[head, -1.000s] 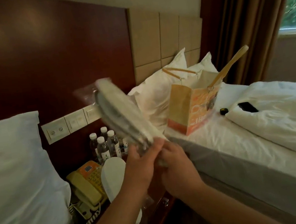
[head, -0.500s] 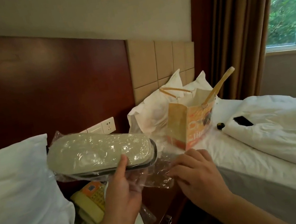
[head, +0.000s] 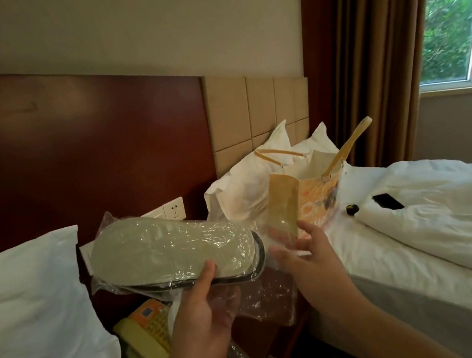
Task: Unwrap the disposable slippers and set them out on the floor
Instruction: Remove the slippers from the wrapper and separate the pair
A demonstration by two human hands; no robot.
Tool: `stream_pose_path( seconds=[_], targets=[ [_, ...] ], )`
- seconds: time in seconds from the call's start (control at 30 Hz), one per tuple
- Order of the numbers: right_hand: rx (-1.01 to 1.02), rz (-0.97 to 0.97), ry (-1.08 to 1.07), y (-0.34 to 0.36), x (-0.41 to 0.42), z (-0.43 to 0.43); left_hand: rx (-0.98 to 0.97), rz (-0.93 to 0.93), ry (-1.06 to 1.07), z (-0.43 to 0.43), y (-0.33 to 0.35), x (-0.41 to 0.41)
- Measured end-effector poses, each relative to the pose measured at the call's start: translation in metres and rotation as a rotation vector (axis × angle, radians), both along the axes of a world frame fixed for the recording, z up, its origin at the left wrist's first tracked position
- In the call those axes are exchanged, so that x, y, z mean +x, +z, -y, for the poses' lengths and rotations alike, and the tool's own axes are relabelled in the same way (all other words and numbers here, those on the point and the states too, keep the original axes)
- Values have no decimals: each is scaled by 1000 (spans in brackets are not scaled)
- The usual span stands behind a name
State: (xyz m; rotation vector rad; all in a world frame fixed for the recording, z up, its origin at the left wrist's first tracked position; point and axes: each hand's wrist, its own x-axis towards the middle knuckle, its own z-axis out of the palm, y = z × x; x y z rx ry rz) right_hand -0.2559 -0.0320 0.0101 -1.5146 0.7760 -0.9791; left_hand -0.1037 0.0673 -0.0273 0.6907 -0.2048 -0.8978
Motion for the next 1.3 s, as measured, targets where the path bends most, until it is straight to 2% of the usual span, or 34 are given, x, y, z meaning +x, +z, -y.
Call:
stream_pose_path(
  seconds=[0.1,0.2,0.33,0.43,0.5,0.57,0.63,0.67,0.7,0.77,0.83,0.93,1.03,1.1,1.3],
  targets=[
    [-108,-18,-107,14,-1,11,-1,50,-65,-3,-2,-4],
    [-17,96,-90,26,-4,22,13,51,-71,-7,-6,-3],
    [127,117,19,32,-5,24,51,35,-53,-8,-6,1],
    [196,184,-18,28,-2,23,81,6,-59,-6,-3,0],
    [27,83,-192,21,-1,21,88,-14,-44,-5,-2,-1],
    [-273,5,-324,14,-2,13,89,-26,-22,-3,-2,-1],
    [-595,-101,-300,6,-2,3,76,-22,-1,-3,-1,-2],
    [-704,-205,-246,2,-1,-1,74,-12,12,-2,-2,-2],
    [-728,-301,-167,-1,1,-5,75,-1,25,-2,-2,-2],
    [-499,-375,10,-2,5,-9,76,11,57,-2,-3,-4],
    [-185,-264,142,0,8,-9,80,28,73,-3,-4,-5],
    [-6,-82,262,4,13,-7,98,92,60,-6,-7,-8],
    [170,142,296,4,15,-7,116,129,37,-9,-7,-11],
    [204,205,281,2,16,-4,125,144,6,-10,-7,-13],
    [197,218,344,-5,12,1,158,143,-30,-11,-8,-16]
  ],
)
